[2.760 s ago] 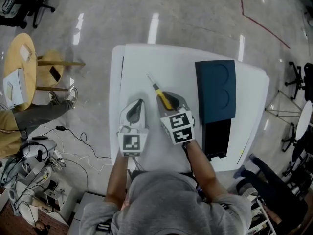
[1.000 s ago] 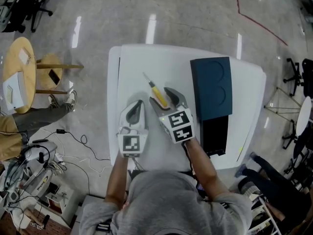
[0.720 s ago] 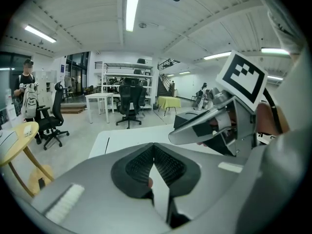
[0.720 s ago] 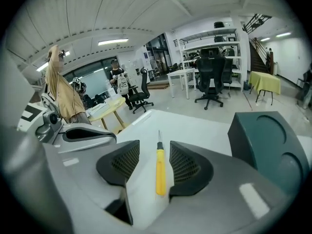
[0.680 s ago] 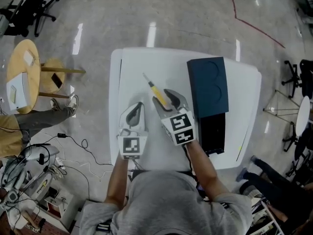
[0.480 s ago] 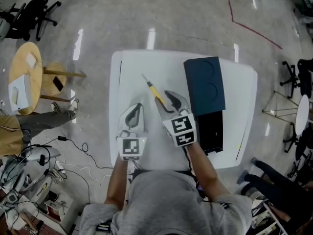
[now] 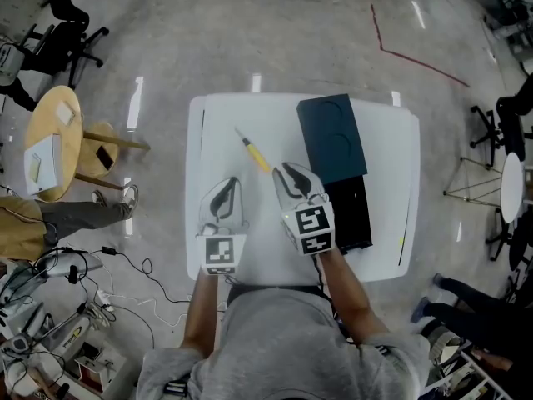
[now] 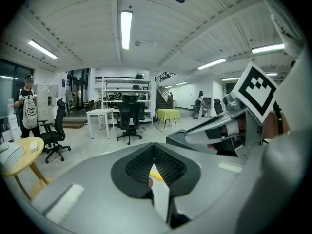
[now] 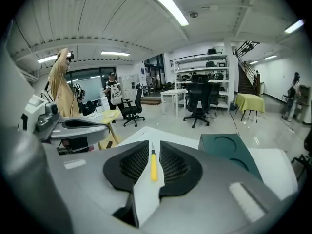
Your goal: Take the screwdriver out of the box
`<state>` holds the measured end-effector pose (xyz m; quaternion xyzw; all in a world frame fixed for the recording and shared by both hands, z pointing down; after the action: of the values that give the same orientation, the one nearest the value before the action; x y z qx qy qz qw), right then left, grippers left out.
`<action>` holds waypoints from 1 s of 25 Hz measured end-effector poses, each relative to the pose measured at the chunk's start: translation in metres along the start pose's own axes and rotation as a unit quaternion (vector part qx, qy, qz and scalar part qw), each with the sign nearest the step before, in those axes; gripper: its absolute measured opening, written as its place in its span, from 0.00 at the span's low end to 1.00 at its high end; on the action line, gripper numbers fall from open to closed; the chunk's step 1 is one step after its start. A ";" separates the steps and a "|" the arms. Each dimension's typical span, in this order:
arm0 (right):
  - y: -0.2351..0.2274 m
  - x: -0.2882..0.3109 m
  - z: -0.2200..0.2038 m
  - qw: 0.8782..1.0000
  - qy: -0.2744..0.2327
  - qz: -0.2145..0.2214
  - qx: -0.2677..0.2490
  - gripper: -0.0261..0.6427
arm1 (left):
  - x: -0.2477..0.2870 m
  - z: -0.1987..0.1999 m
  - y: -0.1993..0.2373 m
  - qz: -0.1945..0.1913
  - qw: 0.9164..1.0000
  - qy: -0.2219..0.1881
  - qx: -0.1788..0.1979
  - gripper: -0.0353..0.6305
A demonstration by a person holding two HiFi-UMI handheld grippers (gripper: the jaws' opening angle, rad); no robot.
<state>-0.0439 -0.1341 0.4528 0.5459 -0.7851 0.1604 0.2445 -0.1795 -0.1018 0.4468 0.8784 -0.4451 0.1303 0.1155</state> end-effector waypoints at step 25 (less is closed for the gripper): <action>-0.030 -0.176 -0.008 0.990 -0.128 -0.053 0.005 0.05 | -0.081 0.057 -0.115 -0.002 0.996 -0.066 0.067 0.07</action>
<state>0.0363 -0.0035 0.3608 0.6039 -0.7793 0.0802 0.1467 -0.1251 0.0079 0.3564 0.8916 -0.4406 0.1012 0.0264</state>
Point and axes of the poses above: the fingertips, and each gripper's own axes: x forward along the fingers, y to its left, z out of its top, the point moved 5 cm from there along -x, backward along the fingers, and after that the axes turned 14 degrees about -z, right-handed, at the moved point
